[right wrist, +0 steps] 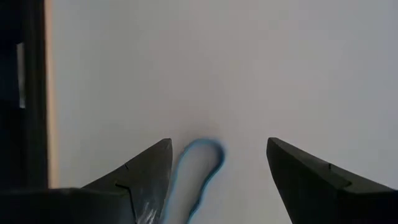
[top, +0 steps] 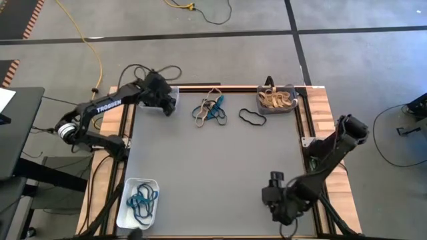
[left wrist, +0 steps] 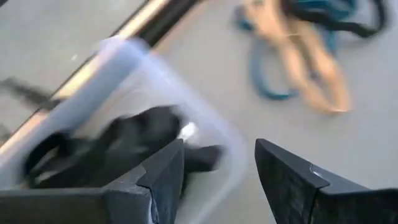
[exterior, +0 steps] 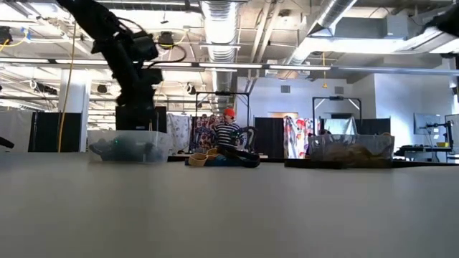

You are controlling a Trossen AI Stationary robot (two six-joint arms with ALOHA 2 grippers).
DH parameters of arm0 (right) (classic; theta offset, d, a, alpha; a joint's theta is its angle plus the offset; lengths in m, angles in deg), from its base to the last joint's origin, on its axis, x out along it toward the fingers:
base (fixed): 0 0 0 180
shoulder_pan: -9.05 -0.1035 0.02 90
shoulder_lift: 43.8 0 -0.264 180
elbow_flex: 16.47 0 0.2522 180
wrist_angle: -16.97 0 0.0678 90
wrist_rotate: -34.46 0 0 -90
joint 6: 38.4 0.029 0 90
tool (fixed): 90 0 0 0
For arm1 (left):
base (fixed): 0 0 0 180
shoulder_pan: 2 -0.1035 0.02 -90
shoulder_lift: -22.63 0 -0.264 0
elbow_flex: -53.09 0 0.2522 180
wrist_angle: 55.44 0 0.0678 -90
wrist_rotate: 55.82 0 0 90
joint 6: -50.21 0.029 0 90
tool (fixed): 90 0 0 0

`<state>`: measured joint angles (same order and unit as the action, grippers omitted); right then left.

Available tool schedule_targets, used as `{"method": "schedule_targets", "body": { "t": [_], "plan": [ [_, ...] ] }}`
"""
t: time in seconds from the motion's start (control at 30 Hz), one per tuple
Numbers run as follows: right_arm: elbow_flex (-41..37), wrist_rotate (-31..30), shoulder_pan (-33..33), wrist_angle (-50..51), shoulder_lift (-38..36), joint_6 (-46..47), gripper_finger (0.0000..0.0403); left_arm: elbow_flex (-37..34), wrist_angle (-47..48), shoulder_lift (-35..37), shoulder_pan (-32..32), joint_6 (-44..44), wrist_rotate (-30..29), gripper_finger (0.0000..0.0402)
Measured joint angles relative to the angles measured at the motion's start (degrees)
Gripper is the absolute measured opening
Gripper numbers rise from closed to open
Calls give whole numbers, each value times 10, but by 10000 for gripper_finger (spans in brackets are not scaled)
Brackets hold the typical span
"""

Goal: Sort rubber bands into baskets
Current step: Put the blue rubber band into the white bin

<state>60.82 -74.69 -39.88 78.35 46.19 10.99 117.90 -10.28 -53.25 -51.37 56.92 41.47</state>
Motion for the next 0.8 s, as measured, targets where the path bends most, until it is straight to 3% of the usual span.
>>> {"method": "schedule_targets", "body": {
  "t": [0.23, 0.47, 0.8],
  "plan": [
    [0, 1, -67, 9, 17, 99, 291, 0, -64, 0, 157, -48, 0, 187],
    [0, 2, -96, -9, 66, 138, 291, 0, -162, 0, 304, -74, -20, 187],
    [-1, 4, -103, -4, 127, 163, 291, -1, -268, -13, 438, -78, -68, 187]
  ]
}}
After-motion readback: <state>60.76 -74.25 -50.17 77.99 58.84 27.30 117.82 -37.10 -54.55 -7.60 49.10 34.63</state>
